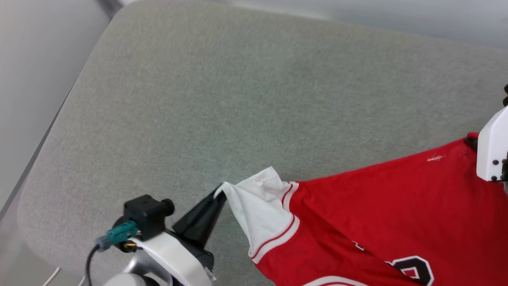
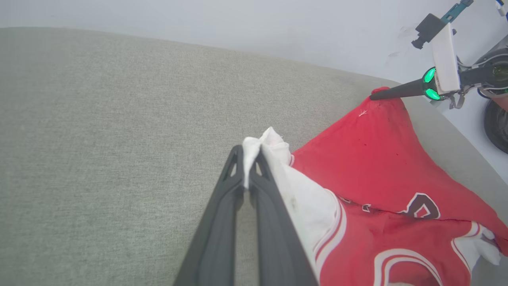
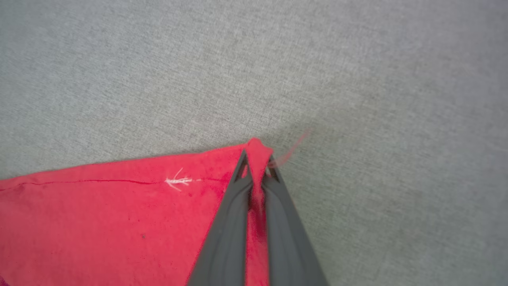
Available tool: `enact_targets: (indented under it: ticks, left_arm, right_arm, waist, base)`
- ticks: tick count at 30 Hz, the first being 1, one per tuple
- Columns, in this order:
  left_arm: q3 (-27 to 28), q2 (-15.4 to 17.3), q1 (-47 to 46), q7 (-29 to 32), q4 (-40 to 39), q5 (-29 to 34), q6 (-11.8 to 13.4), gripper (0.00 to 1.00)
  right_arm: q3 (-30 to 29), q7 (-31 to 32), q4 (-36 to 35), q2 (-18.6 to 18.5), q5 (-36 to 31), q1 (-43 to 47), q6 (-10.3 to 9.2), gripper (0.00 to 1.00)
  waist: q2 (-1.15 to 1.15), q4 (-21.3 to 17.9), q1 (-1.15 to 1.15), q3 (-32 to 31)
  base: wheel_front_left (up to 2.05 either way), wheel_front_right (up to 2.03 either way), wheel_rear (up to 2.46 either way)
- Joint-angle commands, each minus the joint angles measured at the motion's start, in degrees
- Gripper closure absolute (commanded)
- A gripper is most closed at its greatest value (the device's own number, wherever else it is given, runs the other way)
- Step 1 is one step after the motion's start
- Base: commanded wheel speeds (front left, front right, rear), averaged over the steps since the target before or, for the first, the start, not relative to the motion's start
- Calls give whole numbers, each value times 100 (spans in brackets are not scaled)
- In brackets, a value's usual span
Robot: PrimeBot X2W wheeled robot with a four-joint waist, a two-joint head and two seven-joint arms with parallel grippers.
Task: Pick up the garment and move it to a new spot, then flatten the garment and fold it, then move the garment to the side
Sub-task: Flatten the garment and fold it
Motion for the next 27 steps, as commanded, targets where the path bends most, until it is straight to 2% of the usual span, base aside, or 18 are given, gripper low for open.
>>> enact_targets:
  ticks: [1,11,14,20,27]
  left_arm:
    - [113,128,19,23,-110,34,96,100]
    - [788,783,-180,125,-791,213,529,100]
    - [956,856,-291,134,-1058,261,642,100]
    - [1339,1079,-587,114,-1415,419,834,100]
    - [1877,1274,-1307,115,-1831,482,943,100]
  right_arm:
    - [83,-163,-100,-63,125,-47,-2,100]
    - [489,-744,-849,-183,786,-209,-2,100]
    - [525,-859,-1178,-239,934,-182,-2,100]
    - [469,-1158,-1773,-222,1170,-259,-2,100]
    - [312,-1477,-2372,-108,1311,-377,-2,100]
  waist:
    - [0,-317,0,-449]
    - [0,-1160,0,-1392]
    - [0,-1378,0,-1570]
    - [0,-1717,0,-1738]
    - [0,-2122,0,-1802]
  base:
    - [0,0,0]
    - [0,0,0]
    - [0,0,0]
    - [0,0,0]
    - [0,0,0]
